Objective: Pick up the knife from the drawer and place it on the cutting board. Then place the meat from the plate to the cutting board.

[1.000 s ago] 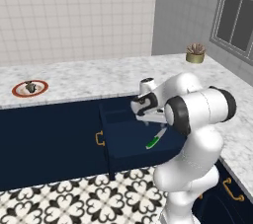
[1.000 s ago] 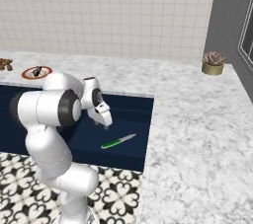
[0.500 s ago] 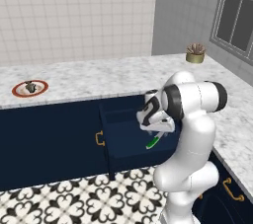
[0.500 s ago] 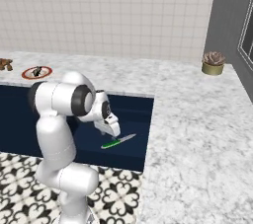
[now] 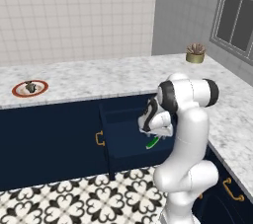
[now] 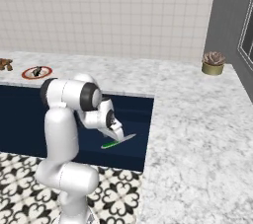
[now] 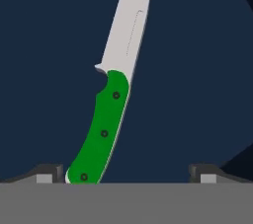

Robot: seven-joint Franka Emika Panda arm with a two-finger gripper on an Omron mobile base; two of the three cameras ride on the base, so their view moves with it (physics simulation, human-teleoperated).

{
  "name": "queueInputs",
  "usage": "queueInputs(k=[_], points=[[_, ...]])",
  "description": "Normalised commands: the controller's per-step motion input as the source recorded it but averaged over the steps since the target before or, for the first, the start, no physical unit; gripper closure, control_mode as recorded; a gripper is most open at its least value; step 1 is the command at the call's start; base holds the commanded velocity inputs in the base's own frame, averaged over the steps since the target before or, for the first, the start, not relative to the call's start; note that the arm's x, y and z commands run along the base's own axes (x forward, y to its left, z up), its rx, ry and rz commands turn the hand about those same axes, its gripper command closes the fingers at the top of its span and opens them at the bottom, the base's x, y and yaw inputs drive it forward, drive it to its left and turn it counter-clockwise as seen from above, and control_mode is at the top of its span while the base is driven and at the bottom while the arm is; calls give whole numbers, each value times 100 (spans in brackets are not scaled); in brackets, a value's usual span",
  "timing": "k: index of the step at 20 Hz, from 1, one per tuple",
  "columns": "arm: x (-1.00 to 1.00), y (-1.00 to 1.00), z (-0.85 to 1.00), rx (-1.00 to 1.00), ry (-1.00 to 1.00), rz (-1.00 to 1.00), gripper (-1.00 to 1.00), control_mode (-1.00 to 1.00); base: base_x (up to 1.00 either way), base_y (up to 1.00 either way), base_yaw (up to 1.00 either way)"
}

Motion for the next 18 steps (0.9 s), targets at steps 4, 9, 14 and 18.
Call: queueInputs(k=[4, 9, 14, 18], points=[[26, -6, -49, -2, 0, 0, -100, -100, 0, 0, 0], [55, 7, -35, 0, 0, 1, -100, -100, 0, 0, 0], [5, 0, -48, 0, 0, 7, -100, -100, 0, 0, 0], [-17, -5, -41, 0, -1, 8, -100, -100, 0, 0, 0]])
